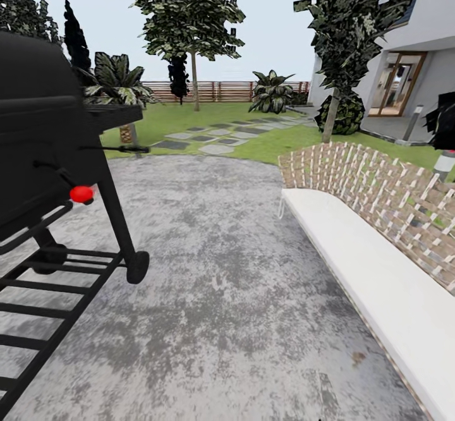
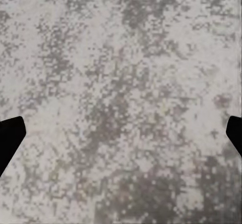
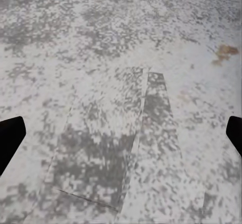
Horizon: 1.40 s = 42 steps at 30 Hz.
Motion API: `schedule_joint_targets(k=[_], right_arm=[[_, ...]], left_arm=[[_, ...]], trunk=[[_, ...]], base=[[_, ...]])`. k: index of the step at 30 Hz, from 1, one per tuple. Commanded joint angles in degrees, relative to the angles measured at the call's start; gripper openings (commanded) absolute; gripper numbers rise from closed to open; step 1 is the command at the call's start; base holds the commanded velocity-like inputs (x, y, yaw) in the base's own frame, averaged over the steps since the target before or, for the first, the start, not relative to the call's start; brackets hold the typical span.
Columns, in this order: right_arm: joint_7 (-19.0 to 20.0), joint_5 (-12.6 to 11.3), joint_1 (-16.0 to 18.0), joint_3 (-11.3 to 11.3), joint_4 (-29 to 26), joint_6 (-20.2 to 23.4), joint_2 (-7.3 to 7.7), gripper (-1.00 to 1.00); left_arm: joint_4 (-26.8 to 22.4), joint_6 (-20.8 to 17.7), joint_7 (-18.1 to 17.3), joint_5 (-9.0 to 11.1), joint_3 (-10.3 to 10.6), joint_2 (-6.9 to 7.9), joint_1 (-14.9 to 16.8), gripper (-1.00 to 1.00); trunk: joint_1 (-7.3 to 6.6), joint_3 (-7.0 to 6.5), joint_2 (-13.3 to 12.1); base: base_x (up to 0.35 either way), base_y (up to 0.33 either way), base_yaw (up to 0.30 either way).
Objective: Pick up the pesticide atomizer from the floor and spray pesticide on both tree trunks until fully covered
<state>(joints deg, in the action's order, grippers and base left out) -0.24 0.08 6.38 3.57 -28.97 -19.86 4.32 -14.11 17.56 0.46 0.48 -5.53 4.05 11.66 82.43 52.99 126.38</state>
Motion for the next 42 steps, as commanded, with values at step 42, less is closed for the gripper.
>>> schedule_joint_targets(k=[42], right_arm=[[0.06,-0.08,0.03,0.04,4.01,-0.52,-0.10,1.00]], left_arm=[[0.10,0.19,0.06,0.04,-0.10,-0.01,0.03,1.00]], trunk=[[0.02,0.05,0.02]], base=[[0.335,-0.035,0.000]])
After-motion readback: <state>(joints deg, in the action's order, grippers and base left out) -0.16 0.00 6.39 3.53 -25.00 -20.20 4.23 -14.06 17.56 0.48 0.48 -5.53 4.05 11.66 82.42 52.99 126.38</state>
